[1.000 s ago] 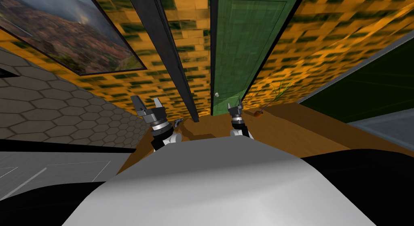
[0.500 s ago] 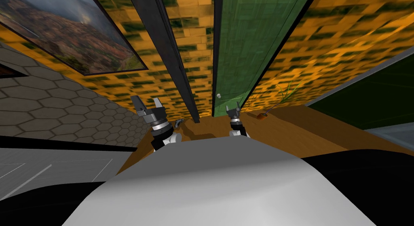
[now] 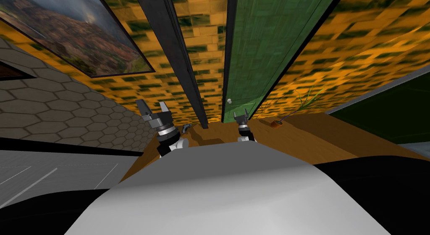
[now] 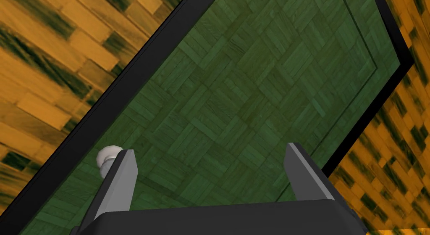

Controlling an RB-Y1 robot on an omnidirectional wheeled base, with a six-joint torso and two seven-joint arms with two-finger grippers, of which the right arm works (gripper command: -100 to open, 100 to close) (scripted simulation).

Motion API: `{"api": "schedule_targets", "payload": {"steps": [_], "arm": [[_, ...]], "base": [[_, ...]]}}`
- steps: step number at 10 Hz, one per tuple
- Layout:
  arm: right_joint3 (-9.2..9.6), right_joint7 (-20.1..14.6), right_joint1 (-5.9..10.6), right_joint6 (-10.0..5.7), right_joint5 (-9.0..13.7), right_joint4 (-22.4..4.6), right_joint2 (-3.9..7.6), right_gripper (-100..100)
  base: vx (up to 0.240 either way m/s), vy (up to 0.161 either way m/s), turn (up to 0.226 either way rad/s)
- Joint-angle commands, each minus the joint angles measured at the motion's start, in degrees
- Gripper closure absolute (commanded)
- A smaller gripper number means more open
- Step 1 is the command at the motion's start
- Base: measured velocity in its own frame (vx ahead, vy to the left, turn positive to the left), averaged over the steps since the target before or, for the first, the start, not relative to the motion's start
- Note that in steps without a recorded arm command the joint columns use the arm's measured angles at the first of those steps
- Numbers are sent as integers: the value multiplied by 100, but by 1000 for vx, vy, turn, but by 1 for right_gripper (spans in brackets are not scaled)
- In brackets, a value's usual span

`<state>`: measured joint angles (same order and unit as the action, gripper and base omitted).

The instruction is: Pull the door open

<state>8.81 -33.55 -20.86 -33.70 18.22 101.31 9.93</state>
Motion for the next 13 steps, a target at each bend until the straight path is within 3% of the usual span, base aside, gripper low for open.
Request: {"api": "schedule_targets", "payload": {"steps": [1,3,13], "arm": [[51,-227,98,-89,136,-284,42,-100],[81,-363,135,-139,221,-431,76,-100],[381,-1711,501,-635,1071,-1892,412,-100]], "base": [[95,-28,84],[90,-19,53],[89,-21,77]]}}
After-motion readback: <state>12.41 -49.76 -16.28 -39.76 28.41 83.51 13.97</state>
